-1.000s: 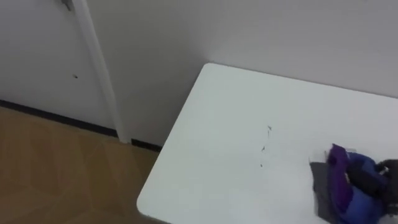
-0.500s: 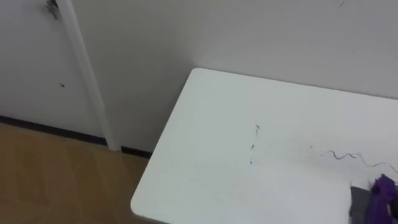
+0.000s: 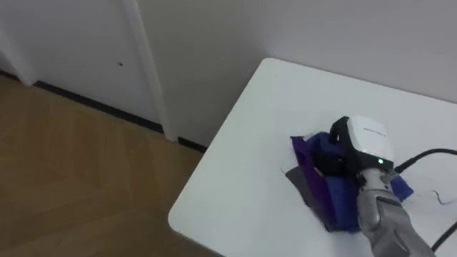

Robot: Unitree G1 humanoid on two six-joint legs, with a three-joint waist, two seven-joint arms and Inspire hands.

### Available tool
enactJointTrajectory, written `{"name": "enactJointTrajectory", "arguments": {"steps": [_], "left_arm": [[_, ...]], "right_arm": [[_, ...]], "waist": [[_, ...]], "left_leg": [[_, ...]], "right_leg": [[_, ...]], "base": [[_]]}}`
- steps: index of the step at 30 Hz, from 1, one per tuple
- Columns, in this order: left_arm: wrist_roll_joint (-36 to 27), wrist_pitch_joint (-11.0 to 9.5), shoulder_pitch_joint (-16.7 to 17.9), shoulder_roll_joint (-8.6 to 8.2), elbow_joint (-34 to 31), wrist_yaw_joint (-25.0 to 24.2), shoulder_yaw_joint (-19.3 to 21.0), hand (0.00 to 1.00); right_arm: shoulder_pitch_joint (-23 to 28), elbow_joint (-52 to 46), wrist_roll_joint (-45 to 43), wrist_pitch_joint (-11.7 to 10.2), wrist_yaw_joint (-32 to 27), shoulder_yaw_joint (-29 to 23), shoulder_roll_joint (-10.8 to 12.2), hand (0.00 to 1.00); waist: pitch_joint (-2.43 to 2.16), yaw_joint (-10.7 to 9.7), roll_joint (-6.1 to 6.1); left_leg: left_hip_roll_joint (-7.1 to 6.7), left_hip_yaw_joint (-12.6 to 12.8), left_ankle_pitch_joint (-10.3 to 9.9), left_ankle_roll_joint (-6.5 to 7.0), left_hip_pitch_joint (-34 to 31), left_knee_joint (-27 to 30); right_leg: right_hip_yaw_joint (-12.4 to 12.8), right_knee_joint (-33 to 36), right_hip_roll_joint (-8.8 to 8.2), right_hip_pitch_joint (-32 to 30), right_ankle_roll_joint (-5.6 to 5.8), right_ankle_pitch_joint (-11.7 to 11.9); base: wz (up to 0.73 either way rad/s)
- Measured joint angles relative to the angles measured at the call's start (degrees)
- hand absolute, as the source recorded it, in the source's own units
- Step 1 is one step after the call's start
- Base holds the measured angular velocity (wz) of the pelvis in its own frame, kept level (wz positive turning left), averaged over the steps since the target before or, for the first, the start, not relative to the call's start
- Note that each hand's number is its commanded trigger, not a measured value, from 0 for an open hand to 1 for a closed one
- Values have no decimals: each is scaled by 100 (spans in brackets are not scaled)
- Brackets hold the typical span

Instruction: Wipe table

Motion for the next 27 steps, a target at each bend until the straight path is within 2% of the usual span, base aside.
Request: {"name": "enactJointTrajectory", "arguments": {"steps": [3, 5, 8, 9, 11, 13, 14, 16, 17, 18, 19, 20, 21, 22, 23, 24, 25, 26, 27], "left_arm": [[-5, -66, 9, 29, 43, 1, 177, 0], [24, -128, -5, 63, 21, 4, 259, 0], [36, -199, -4, 73, 35, 6, 442, 0], [109, -224, -10, 75, 34, 11, 606, 0], [138, -231, -70, 73, 43, 15, 767, 0], [125, -228, -82, 75, 45, 17, 792, 0], [123, -230, -128, 73, 44, 23, 783, 0], [50, -234, -324, 86, 155, 64, 712, 0], [-43, -235, -488, 113, 234, 117, 591, 0], [-49, -238, -716, 118, 314, 195, 440, 0], [-47, -251, -844, 119, 355, 232, 390, 0], [-34, -280, -1173, 122, 520, 274, 283, 0], [-37, -321, -1552, 146, 755, 293, 214, 0], [-41, -351, -1736, 168, 876, 296, 196, 0], [-56, -430, -2024, 229, 1115, 296, 124, 0], [-53, -480, -2336, 255, 1221, 295, 30, 0], [-53, -504, -2416, 278, 1228, 293, -36, 0], [-57, -525, -2538, 302, 1217, 292, -135, 0], [-74, -530, -2653, 323, 1217, 290, -195, 0]], "right_arm": [[230, 465, 433, -304, -401, -464, -10, 100], [393, 685, 591, -380, -620, -795, -22, 100], [586, 1117, 802, -534, -954, -1354, -89, 100], [764, 1163, 917, -545, -1008, -1665, -132, 100], [1012, 1194, 1064, -540, -1056, -1905, -280, 100], [1224, 1201, 1083, -532, -1122, -1912, -460, 100], [1278, 1203, 1093, -474, -1142, -1908, -488, 100], [1158, 1188, 1102, -213, -1144, -1836, -438, 100], [969, 1125, 1087, 32, -1154, -1637, -322, 100], [738, 1115, 1075, 270, -1171, -1419, -241, 100], [600, 1116, 1067, 389, -1169, -1312, -186, 100], [372, 1084, 949, 644, -1168, -1072, -57, 100], [88, 1091, 767, 822, -1100, -771, 114, 100], [-95, 1090, 663, 886, -1036, -611, 239, 100], [-523, 1102, 489, 951, -882, -277, 440, 100], [-1001, 1164, 412, 941, -751, 37, 643, 100], [-1229, 1195, 317, 914, -669, 190, 740, 100], [-1663, 1337, 136, 762, -540, 445, 851, 100], [-1981, 1443, -5, 564, -453, 533, 903, 100]], "waist": [[-24, -114, -72], [-73, -209, -106], [-95, -418, -129], [-114, -446, -118], [-134, -439, -81], [-155, -466, 20], [-163, -459, 62], [-141, -405, 146], [-136, -371, 177], [-138, -245, 191], [-146, -178, 229], [-133, 40, 226], [-112, 258, 231], [-98, 349, 213], [-32, 530, 165], [81, 734, 152], [98, 816, 138], [114, 922, 112], [112, 929, 104]], "left_leg": [[-30, 90, -1, 1, 102, -86], [-95, 93, 0, 2, 119, -77], [-105, 306, -19, 60, 145, -43], [-94, 489, -75, 142, 141, 13], [-84, 687, -183, 190, 151, 104], [-31, 799, -309, 243, 103, 251], [23, 906, -381, 270, 75, 404], [119, 1111, -481, 317, 68, 602], [169, 1248, -549, 343, 13, 753], [272, 1482, -631, 375, -136, 915], [318, 1569, -665, 383, -229, 1012], [441, 1746, -709, 364, -394, 1180], [602, 1807, -769, 286, -574, 1342], [667, 1801, -765, 267, -685, 1414], [787, 1731, -765, 221, -938, 1567], [831, 1454, -758, 184, -1148, 1690], [824, 1276, -751, 171, -1289, 1744], [803, 815, -737, 119, -1550, 1850], [790, 288, -703, 25, -1835, 1925]], "right_leg": [[17, -132, -52, 175, 9, -4], [49, -214, -58, 274, 13, -5], [114, -182, -89, 288, 22, -8], [117, -152, -120, 286, 83, -45], [145, 23, -171, 234, 187, -121], [57, 332, -263, 111, 222, -142], [-32, 653, -316, -40, 231, -148], [-215, 1148, -431, -282, 242, -151], [-332, 1471, -523, -461, 246, -153], [-352, 1816, -620, -717, 250, -147], [-356, 2031, -717, -872, 217, -160], [-317, 2421, -944, -1154, 187, -225], [-260, 2581, -1122, -1366, 202, -251], [-235, 2625, -1233, -1464, 206, -252], [-193, 2525, -1407, -1623, 240, -231], [-222, 2162, -1517, -1654, 300, -176], [-231, 1931, -1559, -1709, 349, -118], [-271, 1379, -1552, -1734, 387, 58], [-340, 868, -1493, -1700, 427, 274]], "base": [[30], [17], [-1], [-12], [-37], [-45], [-50], [-58], [-73], [-79], [-91], [-92], [-89], [-85], [-79], [-82], [-73], [-32], [0]]}}
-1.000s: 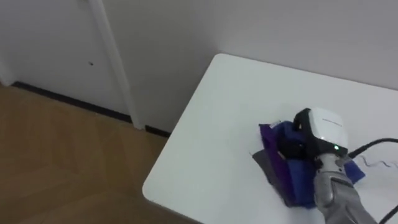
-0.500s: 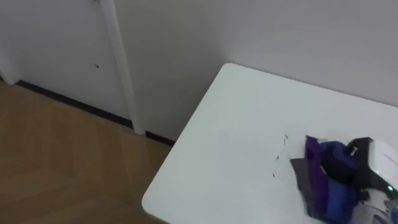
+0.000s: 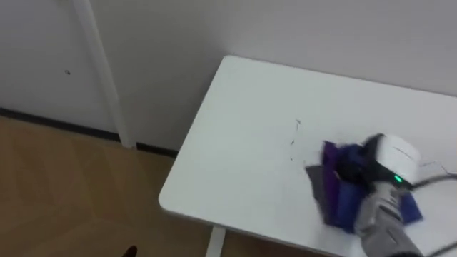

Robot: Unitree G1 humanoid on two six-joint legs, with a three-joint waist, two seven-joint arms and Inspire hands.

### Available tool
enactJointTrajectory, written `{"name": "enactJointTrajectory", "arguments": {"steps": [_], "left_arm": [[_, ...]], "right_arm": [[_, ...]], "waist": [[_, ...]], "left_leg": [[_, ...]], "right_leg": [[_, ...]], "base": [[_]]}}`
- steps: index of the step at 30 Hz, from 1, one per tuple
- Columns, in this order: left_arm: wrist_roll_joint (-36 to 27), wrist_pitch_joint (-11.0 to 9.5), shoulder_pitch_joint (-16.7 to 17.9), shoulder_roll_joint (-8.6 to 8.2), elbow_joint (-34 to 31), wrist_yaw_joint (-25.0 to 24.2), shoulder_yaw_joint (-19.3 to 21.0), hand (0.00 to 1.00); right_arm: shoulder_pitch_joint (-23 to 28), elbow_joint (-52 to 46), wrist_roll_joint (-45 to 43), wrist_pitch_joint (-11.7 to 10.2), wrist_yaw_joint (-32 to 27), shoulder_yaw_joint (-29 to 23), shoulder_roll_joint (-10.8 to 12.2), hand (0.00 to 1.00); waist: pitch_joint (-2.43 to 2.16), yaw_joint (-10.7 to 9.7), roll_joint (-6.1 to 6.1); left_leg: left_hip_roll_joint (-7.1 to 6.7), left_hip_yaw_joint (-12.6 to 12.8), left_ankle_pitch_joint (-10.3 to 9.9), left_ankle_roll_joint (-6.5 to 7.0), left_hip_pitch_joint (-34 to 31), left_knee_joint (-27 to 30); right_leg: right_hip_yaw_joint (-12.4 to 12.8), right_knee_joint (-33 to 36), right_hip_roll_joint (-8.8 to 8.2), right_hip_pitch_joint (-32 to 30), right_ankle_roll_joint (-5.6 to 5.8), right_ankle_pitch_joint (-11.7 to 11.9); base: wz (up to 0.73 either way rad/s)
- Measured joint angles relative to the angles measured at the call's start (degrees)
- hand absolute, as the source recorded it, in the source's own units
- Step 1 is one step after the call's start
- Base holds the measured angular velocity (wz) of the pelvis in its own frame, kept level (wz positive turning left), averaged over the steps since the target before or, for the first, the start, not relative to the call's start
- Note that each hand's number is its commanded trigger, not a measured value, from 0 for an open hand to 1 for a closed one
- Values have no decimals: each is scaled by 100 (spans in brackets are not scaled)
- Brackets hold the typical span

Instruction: Wipe table

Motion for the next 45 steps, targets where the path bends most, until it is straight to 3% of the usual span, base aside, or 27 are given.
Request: {"name": "enactJointTrajectory", "arguments": {"steps": [1, 3, 4, 6, 7, 8, 9, 10, 11, 12, 13, 15, 17, 19, 21, 22, 24, 26, 27, 28, 30, 34, 37, 39, 40, 42, 45], "left_arm": [[-33, 0, -61, 14, 21, -2, -53, 0], [-95, 9, -89, 113, 24, -22, -175, 0], [-98, 12, -80, 147, 36, -23, -175, 0], [-103, 7, 125, 318, 53, -11, -120, 0], [-121, 2, 201, 365, 50, 0, -72, 0], [-159, -2, 379, 408, 37, 8, 42, 0], [-150, -28, 600, 417, 22, 32, 214, 0], [-129, -43, 738, 420, 21, 65, 320, 0], [-50, -41, 1069, 370, 9, 79, 575, 0], [-13, 9, 1353, 362, -68, 85, 803, 0], [-11, 43, 1431, 366, -86, 91, 916, 0], [80, 88, 1573, 357, -162, 114, 1136, 0], [80, 110, 1570, 234, -241, 90, 1138, 0], [53, 85, 1467, 95, -319, 90, 1086, 0], [22, -34, 1287, -25, -298, 98, 940, 0], [22, -40, 1242, -39, -295, 98, 868, 0], [24, -152, 1167, -86, -231, 93, 616, 0], [27, -114, 1175, -100, -172, 55, 487, 0], [25, -97, 1176, -112, -173, 48, 410, 0], [23, -98, 1187, -127, -174, 38, 387, 0], [28, -63, 1485, -134, -529, -82, 302, 0], [13, 160, 1973, -150, -827, -256, 382, 0], [44, 303, 2042, -139, -820, -377, 687, 0], [42, 228, 2023, -115, -820, -390, 865, 0], [43, 220, 2026, -115, -811, -385, 880, 0], [43, 131, 1916, -82, -793, -367, 881, 0], [-28, 71, 1581, -66, -771, -281, 808, 0]], "right_arm": [[-98, 42, -4, -71, 7, -1, -3, 100], [-189, 69, 268, -267, -44, -54, -28, 100], [-144, 88, 384, -328, -90, -72, -44, 100], [139, 223, 695, -617, -290, -420, -63, 100], [208, 287, 752, -701, -354, -494, -84, 100], [468, 326, 829, -888, -491, -718, -231, 100], [832, 329, 875, -1042, -654, -981, -460, 100], [999, 328, 889, -1089, -718, -1131, -566, 100], [1333, 327, 996, -1130, -801, -1440, -860, 100], [1631, 331, 1084, -1123, -825, -1798, -1171, 100], [1803, 331, 1120, -1111, -830, -1942, -1301, 100], [2282, 416, 1252, -1034, -816, -2458, -1659, 100], [2333, 460, 1255, -896, -792, -2601, -1696, 100], [2310, 288, 1165, -840, -693, -2613, -1603, 100], [2137, -227, 878, -549, -488, -2442, -1391, 100], [2074, -370, 740, -456, -413, -2381, -1343, 100], [1626, -914, 221, -232, -12, -1775, -1133, 100], [1105, -1303, -203, -212, 283, -1031, -898, 100], [831, -1497, -524, -240, 440, -630, -746, 100], [734, -1540, -649, -276, 495, -459, -698, 100], [553, -1693, -791, -316, 740, 55, -610, 100], [589, -1602, -781, -385, 841, 106, -647, 100], [1245, -1350, -440, -606, 470, -264, -770, 100], [1822, -1349, -318, -816, -6, -642, -796, 100], [1968, -1345, -314, -846, -121, -743, -796, 100], [2338, -1238, -291, -891, -459, -1070, -815, 100], [2264, -998, -218, -869, -516, -1207, -1059, 100]], "waist": [[-3, 0, -8], [-10, -161, -48], [-2, -215, -81], [-23, -354, -227], [-25, -380, -247], [-52, -574, -175], [-104, -691, -114], [-113, -739, -162], [-191, -797, -124], [-218, -933, -210], [-223, -1017, -157], [-188, -1352, -376], [-144, -1407, -396], [-129, -1424, -378], [-80, -1277, -274], [-68, -1261, -240], [-55, -925, -64], [-24, -832, 120], [20, -779, 256], [20, -676, 300], [-50, -399, 382], [-61, -278, 307], [-70, -523, 72], [-137, -869, -67], [-135, -911, -62], [-201, -1081, -113], [-214, -1143, -73]], "left_leg": [[-5, -272, 27, -54, -110, 6], [1, -1142, 162, -367, -328, -36], [10, -1271, 164, -445, -336, -53], [104, -1496, 80, -777, -174, -127], [155, -1466, 55, -877, -112, -126], [381, -1297, 48, -1110, -64, -106], [704, -992, 194, -1281, 78, -309], [801, -810, 283, -1302, 187, -449], [969, -466, 454, -1276, 404, -760], [1069, -198, 726, -1144, 525, -1028], [1075, -96, 904, -1082, 540, -1131], [1105, 269, 1622, -920, 528, -1373], [1125, 393, 1876, -905, 527, -1339], [1056, 488, 1811, -933, 518, -1203], [798, 746, 1267, -878, 523, -870], [727, 810, 1177, -865, 512, -807], [455, 878, 879, -743, 426, -553], [286, 786, 759, -617, 287, -430], [161, 702, 756, -609, 205, -432], [76, 680, 756, -608, 210, -471], [-151, 560, 836, -605, 384, -784], [-430, 480, 1011, -581, 723, -1363], [-593, 424, 988, -531, 898, -1503], [-686, 426, 920, -401, 1000, -1505], [-699, 427, 894, -359, 1046, -1502], [-785, 377, 795, -206, 1126, -1443], [-801, 299, 643, -112, 1019, -1293]], "right_leg": [[-15, -207, 36, 10, 15, 120], [-11, -757, 117, 39, 86, 569], [-8, -814, 91, 46, 96, 648], [-42, -766, 72, 108, 80, 775], [-51, -654, 108, 85, 75, 779], [-87, -218, 172, 86, 459, 633], [-175, 261, 259, 60, 269, 159], [-172, 414, 263, 23, 257, -11], [-178, 596, 325, -9, 154, -209], [-212, 784, 345, -16, 56, -396], [-232, 873, 324, -16, 8, -508], [-187, 994, 404, 44, -179, -773], [-181, 947, 557, 106, -324, -853], [-197, 945, 665, 114, -480, -892], [-142, 951, 787, 68, -694, -875], [-159, 950, 807, 52, -727, -874], [-171, 947, 844, -88, -846, -819], [-374, 928, 840, -88, -880, -778], [-384, 888, 890, -102, -827, -731], [-355, 872, 897, -116, -825, -730], [-151, 811, 919, -133, -758, -755], [350, 710, 932, -2, -658, -811], [402, 529, 868, 338, -508, -846], [360, 293, 831, 667, -357, -803], [344, 227, 829, 753, -308, -775], [269, -57, 814, 1077, -116, -662], [196, -356, 844, 1197, 1, -426]], "base": [[42], [70], [86], [76], [78], [80], [74], [29], [8], [19], [64], [78], [19], [-14], [-41], [-60], [-90], [-68], [-25], [-10], [11], [36], [53], [54], [17], [11], [8]]}}
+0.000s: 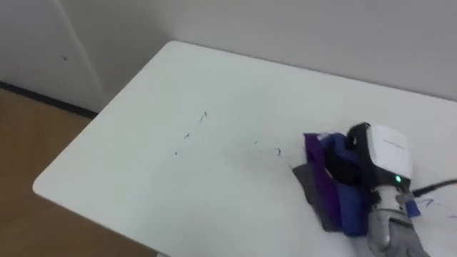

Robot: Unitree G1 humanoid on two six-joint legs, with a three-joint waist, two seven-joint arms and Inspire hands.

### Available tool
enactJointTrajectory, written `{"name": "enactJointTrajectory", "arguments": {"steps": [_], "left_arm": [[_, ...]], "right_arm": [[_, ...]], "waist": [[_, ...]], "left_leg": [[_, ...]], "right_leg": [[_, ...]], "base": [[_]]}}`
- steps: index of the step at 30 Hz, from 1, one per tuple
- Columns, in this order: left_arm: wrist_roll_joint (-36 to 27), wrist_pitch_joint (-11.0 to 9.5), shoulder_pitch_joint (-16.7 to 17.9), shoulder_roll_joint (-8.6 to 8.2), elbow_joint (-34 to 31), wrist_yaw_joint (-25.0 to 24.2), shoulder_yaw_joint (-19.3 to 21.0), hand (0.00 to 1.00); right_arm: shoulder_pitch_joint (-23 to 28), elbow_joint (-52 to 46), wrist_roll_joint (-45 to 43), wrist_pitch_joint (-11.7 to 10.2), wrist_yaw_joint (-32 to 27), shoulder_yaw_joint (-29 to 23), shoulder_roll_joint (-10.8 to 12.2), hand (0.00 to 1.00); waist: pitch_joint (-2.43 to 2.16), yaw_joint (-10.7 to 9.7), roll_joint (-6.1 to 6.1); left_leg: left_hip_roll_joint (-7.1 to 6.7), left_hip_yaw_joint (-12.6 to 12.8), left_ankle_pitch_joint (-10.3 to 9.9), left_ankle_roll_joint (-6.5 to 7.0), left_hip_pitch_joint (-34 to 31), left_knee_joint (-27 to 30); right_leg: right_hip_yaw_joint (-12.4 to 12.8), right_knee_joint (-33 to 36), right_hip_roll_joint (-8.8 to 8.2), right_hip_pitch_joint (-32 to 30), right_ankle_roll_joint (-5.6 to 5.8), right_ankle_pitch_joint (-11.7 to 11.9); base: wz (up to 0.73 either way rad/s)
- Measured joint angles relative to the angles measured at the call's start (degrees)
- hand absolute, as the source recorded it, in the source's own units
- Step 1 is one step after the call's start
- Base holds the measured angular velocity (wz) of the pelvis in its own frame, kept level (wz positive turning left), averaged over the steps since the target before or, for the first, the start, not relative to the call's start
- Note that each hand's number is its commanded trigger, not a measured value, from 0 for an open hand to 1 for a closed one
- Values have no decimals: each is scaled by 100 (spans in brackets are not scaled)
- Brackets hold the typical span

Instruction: Wipe table

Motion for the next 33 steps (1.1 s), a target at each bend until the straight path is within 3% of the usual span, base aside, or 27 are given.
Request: {"name": "enactJointTrajectory", "arguments": {"steps": [4, 7, 9, 11, 13, 16, 19, 22, 23, 25, 27, 30, 33], "left_arm": [[-102, -55, -263, 20, -47, 98, -167, 0], [-146, -79, -357, 18, 137, 98, -268, 0], [-153, -28, -327, 32, 201, 23, -294, 0], [-154, 26, -306, 30, 250, -58, -295, 0], [-155, 59, -211, 29, 253, -111, -288, 0], [-162, 71, 14, 41, 235, -129, -284, 0], [-158, 106, 182, 52, 237, -137, -283, 0], [-160, 97, 274, 91, 156, -126, -213, 0], [-147, 61, 341, 114, 81, -125, -159, 0], [-138, 42, 334, 144, 18, -95, -105, 0], [-19, 11, 350, 148, 0, -71, 95, 0], [4, 8, 393, 149, -59, 16, 241, 0], [-5, 21, 406, 111, -162, 35, 103, 0]], "right_arm": [[-431, 339, 104, 242, 55, 176, -117, 100], [-1050, 460, 100, 655, 401, 397, -102, 100], [-1615, 621, 98, 809, 654, 805, -108, 100], [-1887, 620, 84, 827, 815, 974, -107, 100], [-1993, 602, 128, 824, 924, 1015, -110, 100], [-2057, 597, 312, 823, 961, 1023, -132, 100], [-1882, 630, 657, 702, 868, 1002, -192, 100], [-1405, 659, 878, 483, 596, 965, -194, 100], [-1200, 657, 901, 364, 487, 847, -194, 100], [-844, 664, 902, 230, 337, 512, -189, 100], [-262, 692, 1028, 140, 141, -16, -191, 100], [245, 692, 1182, 136, 17, -484, -205, 100], [360, 610, 1440, 158, 9, -553, -201, 100]], "waist": [[14, 188, 41], [41, 462, 87], [138, 633, 95], [190, 744, 41], [195, 892, 22], [164, 1069, -36], [157, 1011, -72], [144, 842, -92], [137, 700, -94], [100, 528, -111], [-8, 366, -146], [-20, 213, -145], [-39, 82, -88]], "left_leg": [[21, 104, -15, 24, -146, 39], [106, 280, -10, 21, -356, 99], [130, 208, 36, -30, -464, 97], [121, 102, 79, -96, -534, 78], [126, 32, 97, -95, -620, 93], [120, -39, 160, -3, -700, 78], [108, -123, 162, 7, -641, 100], [93, -194, 143, 32, -412, 47], [72, -266, 130, 43, -362, 58], [37, -320, 128, 45, -274, 35], [12, -301, 124, 52, -123, -65], [21, -238, 84, 48, 71, -116], [59, -147, 18, 27, 89, -26]], "right_leg": [[6, -227, 36, -105, 14, 271], [140, -210, 86, -388, -12, 398], [22, -282, 140, -501, -74, 481], [-55, -300, 153, -529, -84, 494], [-56, -315, 184, -568, -87, 492], [-103, -376, 203, -587, -86, 492], [-137, -429, 232, -458, -86, 492], [-162, -546, 254, -150, -86, 493], [-301, -632, 260, -13, -84, 495], [-350, -700, 254, 115, -82, 495], [-338, -704, 231, 234, -81, 494], [-330, -705, 218, 389, -73, 496], [-259, -691, 223, 404, -71, 495]], "base": [[-21], [-37], [-5], [28], [19], [16], [26], [24], [24], [16], [-6], [-20], [-22]]}}
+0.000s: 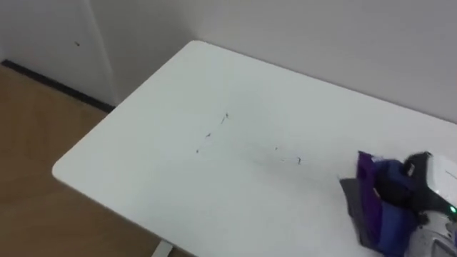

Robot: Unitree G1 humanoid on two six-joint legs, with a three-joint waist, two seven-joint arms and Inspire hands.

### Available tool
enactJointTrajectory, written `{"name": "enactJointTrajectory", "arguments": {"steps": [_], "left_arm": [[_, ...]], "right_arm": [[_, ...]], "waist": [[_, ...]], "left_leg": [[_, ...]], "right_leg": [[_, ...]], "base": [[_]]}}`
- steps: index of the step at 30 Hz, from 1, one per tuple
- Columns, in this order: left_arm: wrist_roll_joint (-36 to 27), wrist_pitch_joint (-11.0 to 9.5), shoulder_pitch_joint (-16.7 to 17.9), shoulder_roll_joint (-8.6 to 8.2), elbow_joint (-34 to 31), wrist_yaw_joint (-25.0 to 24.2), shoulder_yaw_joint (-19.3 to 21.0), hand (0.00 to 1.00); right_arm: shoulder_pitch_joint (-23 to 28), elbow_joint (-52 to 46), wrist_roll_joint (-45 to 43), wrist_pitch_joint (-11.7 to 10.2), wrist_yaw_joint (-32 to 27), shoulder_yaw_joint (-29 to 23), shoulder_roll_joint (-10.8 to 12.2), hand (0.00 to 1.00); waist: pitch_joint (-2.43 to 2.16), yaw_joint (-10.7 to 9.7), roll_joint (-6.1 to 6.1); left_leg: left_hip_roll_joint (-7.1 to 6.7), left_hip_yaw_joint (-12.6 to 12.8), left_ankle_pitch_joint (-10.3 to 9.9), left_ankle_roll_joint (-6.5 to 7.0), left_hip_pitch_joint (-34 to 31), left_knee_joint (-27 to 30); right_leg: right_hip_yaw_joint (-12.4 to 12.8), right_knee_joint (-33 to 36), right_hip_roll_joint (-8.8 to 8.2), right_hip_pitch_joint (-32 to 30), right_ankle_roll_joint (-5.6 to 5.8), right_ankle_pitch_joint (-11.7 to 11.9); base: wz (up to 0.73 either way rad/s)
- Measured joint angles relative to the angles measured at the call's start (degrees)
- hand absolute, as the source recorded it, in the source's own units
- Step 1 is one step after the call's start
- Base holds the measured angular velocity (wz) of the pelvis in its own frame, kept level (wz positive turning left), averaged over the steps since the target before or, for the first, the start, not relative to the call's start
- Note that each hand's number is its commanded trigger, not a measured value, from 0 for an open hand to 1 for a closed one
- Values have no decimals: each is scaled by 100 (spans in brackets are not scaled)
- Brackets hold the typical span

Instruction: Wipe table

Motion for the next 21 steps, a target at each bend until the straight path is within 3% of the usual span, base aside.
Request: {"name": "enactJointTrajectory", "arguments": {"steps": [1, 3, 7, 9, 11, 12, 14, 16, 18, 20, 21], "left_arm": [[1, 11, 0, -16, -30, 0, -55, 0], [2, 57, -65, -101, -59, -7, -249, 0], [8, 166, -153, -144, 30, -64, -395, 0], [6, 273, -201, -158, -5, -140, -419, 0], [-24, 316, -166, -132, -98, -211, -542, 0], [-35, 323, -113, -134, -187, -241, -631, 0], [-37, 337, 14, -129, -305, -276, -661, 0], [-35, 387, 221, -106, -433, -272, -657, 0], [-28, 403, 417, -126, -457, -268, -566, 0], [-30, 396, 436, -131, -396, -256, -472, 0], [-33, 374, 443, -112, -340, -223, -414, 0]], "right_arm": [[-12, -29, -2, 25, 9, 11, 10, 100], [-86, -313, -44, 341, 75, 223, 59, 100], [-264, -870, -300, 755, 462, 761, 188, 100], [-568, -1149, -673, 860, 780, 1223, 396, 100], [-856, -1312, -766, 872, 1022, 1599, 545, 100], [-1013, -1357, -829, 814, 1110, 1774, 599, 100], [-1146, -1324, -853, 710, 1146, 1987, 609, 100], [-1086, -1319, -853, 599, 1114, 1999, 608, 100], [-755, -1299, -826, 318, 848, 1916, 609, 100], [-474, -1196, -779, 13, 525, 1742, 610, 100], [-272, -1115, -734, -149, 315, 1552, 610, 100]], "waist": [[-2, 12, 10], [12, 77, 81], [34, 271, 152], [105, 488, 171], [166, 535, 177], [196, 605, 195], [207, 706, 200], [195, 671, 181], [168, 513, 140], [168, 411, 175], [147, 265, 183]], "left_leg": [[11, 48, -10, -12, 13, 8], [59, 157, -27, -68, 33, 11], [173, 284, -8, -140, 22, -3], [202, 291, 20, -185, -7, -6], [203, 275, 38, -215, -70, 9], [198, 259, 72, -233, -99, -5], [152, 219, 94, -206, -90, -59], [89, 141, 129, -158, -33, -98], [46, 84, 123, -91, 80, -179], [40, 85, 93, -46, 218, -219], [26, 77, 77, -24, 282, -245]], "right_leg": [[42, -1, 2, -5, 3, -2], [170, 1, 28, -47, 10, 1], [319, 37, 115, -184, -61, 45], [373, 99, 144, -310, -137, 13], [364, 111, 154, -382, -143, -57], [363, 98, 159, -412, -146, -52], [390, 68, 151, -388, -141, -50], [376, 23, 129, -286, -119, -57], [323, -16, 99, -157, -80, -77], [338, -14, 96, -45, -79, -77], [372, -26, 92, 34, -75, -80]], "base": [[-34], [-30], [-29], [-23], [6], [13], [20], [28], [17], [10], [8]]}}
